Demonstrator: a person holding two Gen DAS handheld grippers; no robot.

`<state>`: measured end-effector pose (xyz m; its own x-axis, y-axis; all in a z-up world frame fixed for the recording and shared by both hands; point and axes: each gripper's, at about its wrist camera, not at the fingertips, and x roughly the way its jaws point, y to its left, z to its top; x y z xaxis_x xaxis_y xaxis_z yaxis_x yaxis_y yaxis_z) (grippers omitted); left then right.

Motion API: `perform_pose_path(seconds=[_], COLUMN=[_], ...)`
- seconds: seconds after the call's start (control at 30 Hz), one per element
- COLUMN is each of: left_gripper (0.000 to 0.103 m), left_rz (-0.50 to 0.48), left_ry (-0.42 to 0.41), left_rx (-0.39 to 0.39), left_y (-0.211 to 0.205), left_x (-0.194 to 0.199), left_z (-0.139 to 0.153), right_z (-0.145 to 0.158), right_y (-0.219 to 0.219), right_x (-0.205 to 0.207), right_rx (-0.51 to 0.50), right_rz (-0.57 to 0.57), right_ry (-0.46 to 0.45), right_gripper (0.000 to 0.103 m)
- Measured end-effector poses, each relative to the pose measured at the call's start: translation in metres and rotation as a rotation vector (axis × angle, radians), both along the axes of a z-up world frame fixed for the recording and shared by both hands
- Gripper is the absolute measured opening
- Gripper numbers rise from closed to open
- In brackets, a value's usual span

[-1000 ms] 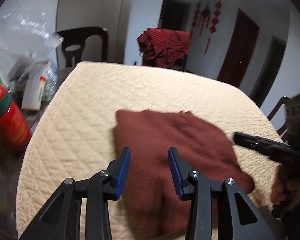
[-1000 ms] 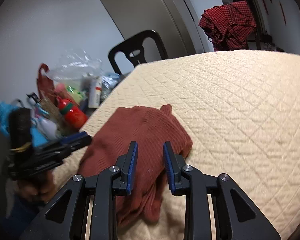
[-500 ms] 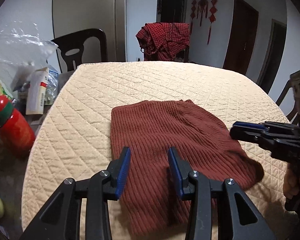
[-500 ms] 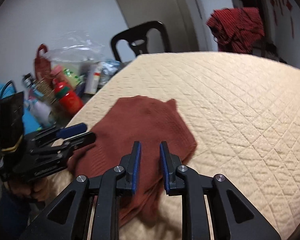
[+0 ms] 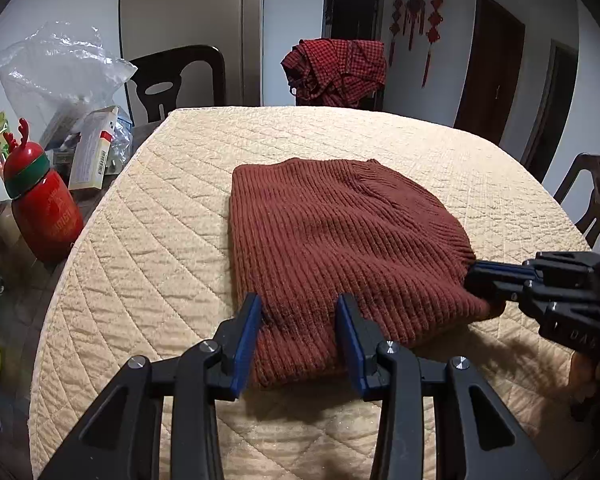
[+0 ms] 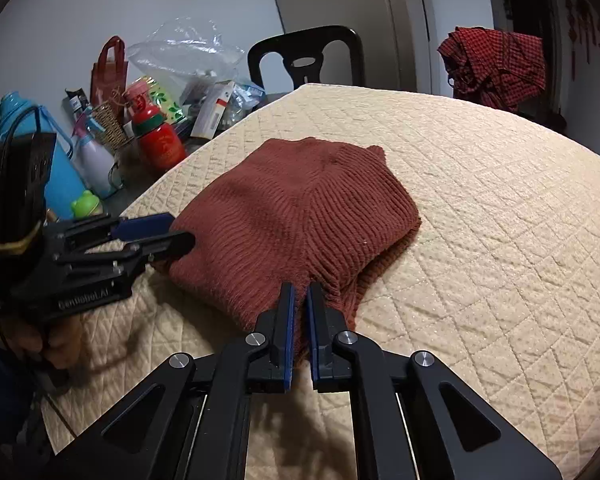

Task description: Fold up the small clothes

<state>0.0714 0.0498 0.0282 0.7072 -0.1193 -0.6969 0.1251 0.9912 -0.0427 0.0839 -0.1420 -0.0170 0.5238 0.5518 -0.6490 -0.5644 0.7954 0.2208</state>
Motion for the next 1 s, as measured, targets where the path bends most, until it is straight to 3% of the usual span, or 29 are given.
perform_pose_path(seconds=[0.27, 0.37, 0.63, 1.0], left_gripper=[0.043, 0.043, 0.045, 0.051], left_rz=[0.033, 0.06, 0.092, 0.092], left_ry=[0.016, 0.027, 0.08, 0.109], left_rx=[-0.014, -0.019, 0.039, 0.036], left_y=[0.004, 0.008, 0.005, 0.007], left_x=[-0.01, -0.02, -0.035, -0.038], left_z=[-0.002, -0.004, -0.016, -0.024], right_z=[0.008, 0.006, -0.021, -0.022], right_y=[0.002, -0.004, -0.012, -0.012], right_x=[-0.016, -0.028, -0.037, -0.039], right_rx=[-0.051, -0.076, -0.172, -0.167], right_rz=[-0.006, -0.013, -0.051, -0.055], right_ry=[-0.028, -0.03, 0.04, 0.033], right_gripper=[0.006, 0.017, 0.018, 0.019])
